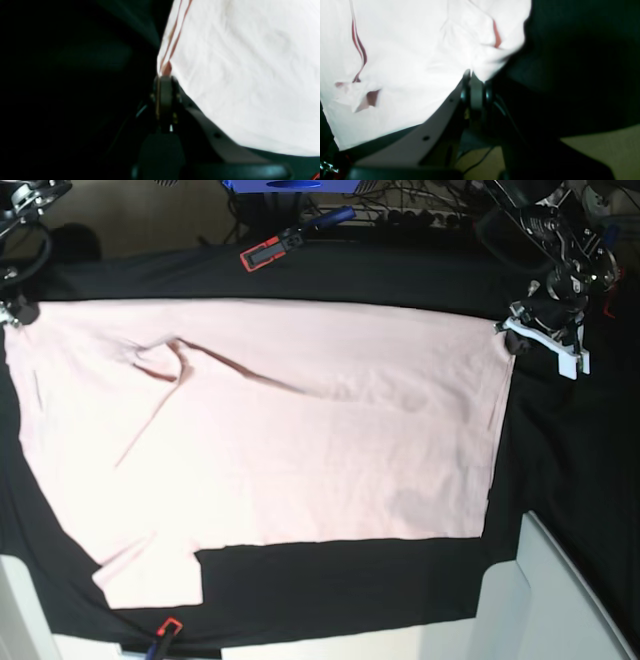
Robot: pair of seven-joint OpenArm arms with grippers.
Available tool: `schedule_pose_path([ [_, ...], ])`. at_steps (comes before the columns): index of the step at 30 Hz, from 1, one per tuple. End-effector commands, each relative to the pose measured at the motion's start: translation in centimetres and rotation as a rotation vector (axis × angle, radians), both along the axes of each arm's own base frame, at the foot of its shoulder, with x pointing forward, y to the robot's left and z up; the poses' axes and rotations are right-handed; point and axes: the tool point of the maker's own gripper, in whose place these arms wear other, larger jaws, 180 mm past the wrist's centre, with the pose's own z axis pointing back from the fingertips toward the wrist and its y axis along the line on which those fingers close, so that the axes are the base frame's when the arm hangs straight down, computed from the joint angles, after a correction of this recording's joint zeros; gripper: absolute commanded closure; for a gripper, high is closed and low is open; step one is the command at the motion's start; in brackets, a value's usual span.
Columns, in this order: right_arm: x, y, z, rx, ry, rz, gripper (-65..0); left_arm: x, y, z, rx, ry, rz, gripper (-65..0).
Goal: Fold the T-shirt properly
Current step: 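Pull the pinched shirt edge toward the arms with both grippers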
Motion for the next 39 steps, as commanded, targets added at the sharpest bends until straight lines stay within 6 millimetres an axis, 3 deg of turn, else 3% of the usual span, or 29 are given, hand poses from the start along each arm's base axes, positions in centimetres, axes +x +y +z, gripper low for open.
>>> schedule_pose_path([
  [1,0.3,-2.0,1.2,-0.052,-0.024,-0.006,0.0,0.5,1.4,1.3,0.041,-0.031,0.007,0.0],
  [6,-0.8,-1.8,1.0,-0.062,-0.004,-0.001,0.0,-0.3,1.5,0.8,0.044,-0.01,0.006,0.0],
  [14,-0.6,-0.5,2.0,-0.107,-0.006,0.043,0.0,-0.2,1.6,0.9,0.049,-0.012,0.005,0.0],
  [18,-0.4,-0.5,2.6,-0.125,-0.007,0.053,0.0,-1.3,1.6,0.5,0.05,0.011,0.004,0.0],
  [24,-0.6,-0.3,2.4,-0.117,-0.002,0.053,0.0,-2.3,2.0,0.3,0.059,0.034,0.003,0.0],
  [33,-2.3,0.5,1.6,-0.1,0.034,0.054,0.0,-2.3,2.3,0.4,0.066,0.033,0.002,0.0],
  [39,-2.4,0.7,1.4,-0.097,0.038,0.059,0.0,-2.3,2.3,0.4,0.066,0.033,0.002,0.0],
])
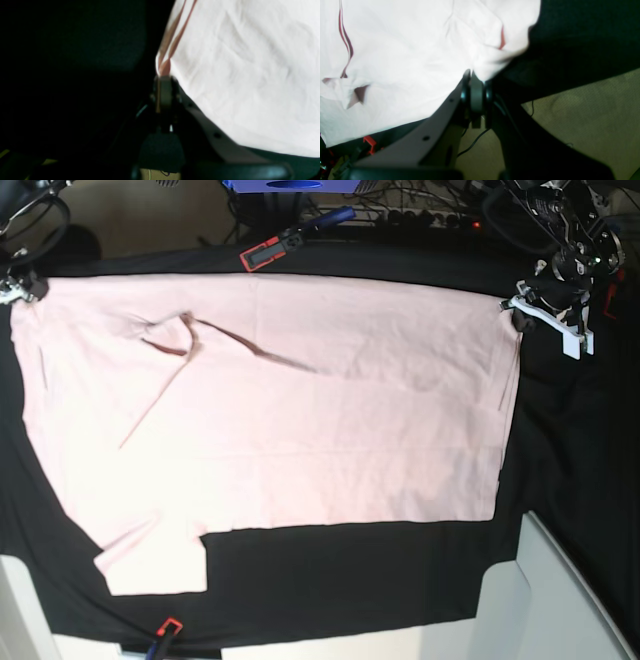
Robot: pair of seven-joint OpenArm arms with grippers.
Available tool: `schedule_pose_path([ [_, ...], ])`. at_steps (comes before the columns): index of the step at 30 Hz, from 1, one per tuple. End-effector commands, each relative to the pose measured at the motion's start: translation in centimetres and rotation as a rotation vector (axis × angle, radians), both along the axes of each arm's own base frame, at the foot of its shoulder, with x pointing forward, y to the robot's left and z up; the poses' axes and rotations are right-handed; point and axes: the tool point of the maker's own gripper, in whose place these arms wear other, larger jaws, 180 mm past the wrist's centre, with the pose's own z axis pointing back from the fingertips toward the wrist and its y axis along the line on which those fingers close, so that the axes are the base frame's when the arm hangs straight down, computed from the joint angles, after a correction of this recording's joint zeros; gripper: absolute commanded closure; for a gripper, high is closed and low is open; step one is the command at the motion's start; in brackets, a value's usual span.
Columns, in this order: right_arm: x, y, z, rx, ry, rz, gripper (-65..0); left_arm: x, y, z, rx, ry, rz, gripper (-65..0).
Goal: Fold the T-shirt properly
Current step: 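Pull the pinched shirt edge toward the arms with both grippers, then open both grippers and lift them off the shirt edge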
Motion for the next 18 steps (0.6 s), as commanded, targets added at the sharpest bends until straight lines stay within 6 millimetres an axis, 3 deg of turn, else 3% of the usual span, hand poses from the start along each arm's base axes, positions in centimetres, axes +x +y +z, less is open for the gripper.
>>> schedule_pose_path([
  [1,0.5,-1.5,1.0,-0.041,-0.02,0.001,0.0,0.5,1.2,1.1,0.036,-0.03,0.006,0.0],
  [8,0.6,-1.5,1.0,-0.04,-0.023,0.001,-0.7,0.2,2.2,1.3,0.055,-0.015,0.0,-0.8],
  [13,0.5,-1.5,1.0,-0.037,-0.023,-0.005,-13.3,-0.4,2.4,1.1,0.06,-0.002,-0.001,-20.5],
  [18,0.3,-1.5,0.9,-0.037,-0.019,-0.005,-15.7,-0.5,2.5,1.1,0.059,0.0,0.0,-38.0],
])
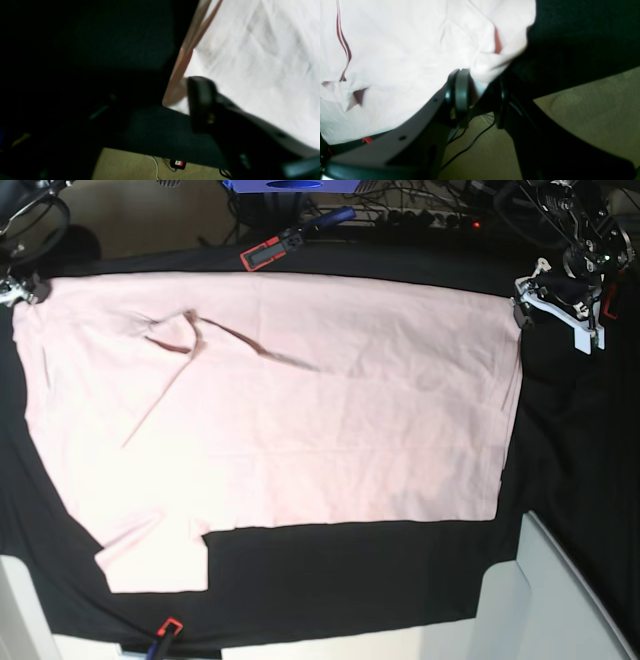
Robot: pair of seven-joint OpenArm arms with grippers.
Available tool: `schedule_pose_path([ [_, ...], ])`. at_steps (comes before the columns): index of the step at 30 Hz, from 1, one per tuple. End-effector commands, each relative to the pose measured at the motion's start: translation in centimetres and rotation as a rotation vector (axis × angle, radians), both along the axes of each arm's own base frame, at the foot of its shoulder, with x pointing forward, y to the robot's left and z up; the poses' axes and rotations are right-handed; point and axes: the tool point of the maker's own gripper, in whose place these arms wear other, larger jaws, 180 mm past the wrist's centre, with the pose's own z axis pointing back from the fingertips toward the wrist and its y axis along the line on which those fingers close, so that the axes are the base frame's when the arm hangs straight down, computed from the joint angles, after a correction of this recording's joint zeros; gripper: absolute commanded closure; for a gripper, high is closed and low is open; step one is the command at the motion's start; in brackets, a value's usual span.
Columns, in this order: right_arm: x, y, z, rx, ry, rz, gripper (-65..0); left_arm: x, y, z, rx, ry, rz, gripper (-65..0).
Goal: Fold the T-shirt properly
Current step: 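Open both grippers and lift them off the shirt edge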
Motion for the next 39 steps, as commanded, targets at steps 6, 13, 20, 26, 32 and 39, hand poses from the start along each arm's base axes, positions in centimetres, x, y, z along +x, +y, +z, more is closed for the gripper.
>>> schedule_pose_path([
  [6,-0.8,-1.9,0.9,-0.047,0.001,-0.004,-15.8,-1.3,4.1,1.9,0.054,-0.047,0.111,-39.1],
  [13,-2.3,-2.9,1.1,-0.057,0.006,-0.061,-15.2,-2.6,5.4,2.4,0.081,-0.035,0.133,-39.1],
  [20,-2.7,-6.4,2.8,-0.124,-0.001,-0.089,-15.2,-1.7,6.0,3.8,0.118,-0.062,0.115,-39.1],
  [26,-2.9,-5.5,2.4,-0.094,0.031,-0.069,-16.1,-0.7,6.1,4.8,0.14,-0.088,0.101,-39.1],
  [32,-1.7,-5.0,2.6,-0.102,0.043,0.004,-36.6,-0.7,6.0,4.8,0.14,-0.09,0.101,-39.1],
  [39,4.3,-5.6,7.1,-0.28,-0.05,0.179,-41.5,1.4,6.2,5.9,0.143,-0.145,0.103,-39.1],
])
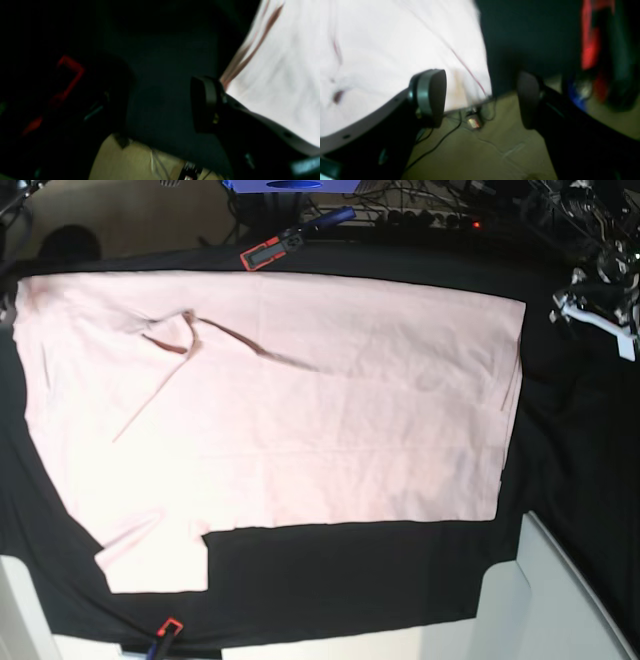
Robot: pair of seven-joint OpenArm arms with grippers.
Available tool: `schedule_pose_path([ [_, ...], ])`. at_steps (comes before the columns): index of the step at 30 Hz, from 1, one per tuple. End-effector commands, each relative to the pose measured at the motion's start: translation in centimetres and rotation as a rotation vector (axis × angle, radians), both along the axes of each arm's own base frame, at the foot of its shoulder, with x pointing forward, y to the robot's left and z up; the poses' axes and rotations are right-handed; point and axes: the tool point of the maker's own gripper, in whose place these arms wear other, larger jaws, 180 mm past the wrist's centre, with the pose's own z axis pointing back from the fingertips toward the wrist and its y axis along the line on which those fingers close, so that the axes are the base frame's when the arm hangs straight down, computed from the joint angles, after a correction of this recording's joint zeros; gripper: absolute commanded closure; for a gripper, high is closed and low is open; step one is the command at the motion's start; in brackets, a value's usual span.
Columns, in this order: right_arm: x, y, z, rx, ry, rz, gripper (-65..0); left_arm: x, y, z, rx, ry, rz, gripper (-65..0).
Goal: Fold the T-shirt properly
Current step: 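Open both grippers and lift them off the shirt edge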
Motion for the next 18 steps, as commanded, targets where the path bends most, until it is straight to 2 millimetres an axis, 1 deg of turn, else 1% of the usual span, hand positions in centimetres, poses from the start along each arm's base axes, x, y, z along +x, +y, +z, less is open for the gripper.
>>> schedule_pose_path([
  [1,2.5,-0.8,2.2,-0.055,-0.08,0.037,-41.5,0.8,0.8,1.5,0.041,-0.035,-0.019,-39.0],
  [3,4.7,-0.6,3.2,-0.079,-0.134,0.071,-41.5,2.6,0.6,2.7,0.08,-0.044,-0.087,-38.8],
  [4,5.7,-1.0,3.9,-0.097,-0.16,0.082,-41.5,3.4,0.1,2.9,0.099,-0.033,-0.136,-38.8],
  [6,7.2,-1.2,4.5,-0.103,-0.191,0.097,-41.5,4.7,-0.7,2.8,0.153,0.014,-0.228,-38.8],
  [8,8.6,-1.5,4.7,-0.093,-0.207,0.106,-41.5,5.3,-1.1,2.4,0.206,0.068,-0.289,-38.8],
  [9,9.2,-1.5,4.4,-0.076,-0.211,0.105,-41.5,6.1,-1.2,2.7,0.227,0.068,-0.3,-38.8],
  [12,10.4,-1.8,3.2,-0.029,-0.217,0.103,-41.8,7.1,-1.1,2.9,0.246,0.068,-0.294,-38.8],
  [15,12.4,-1.5,2.2,-0.001,-0.248,0.121,-41.9,8.9,-1.4,3.2,0.232,0.037,-0.286,-38.8],
  [18,14.0,-1.4,1.8,-0.001,-0.288,0.147,-42.1,10.4,-1.5,2.8,0.197,0.021,-0.271,-38.8],
])
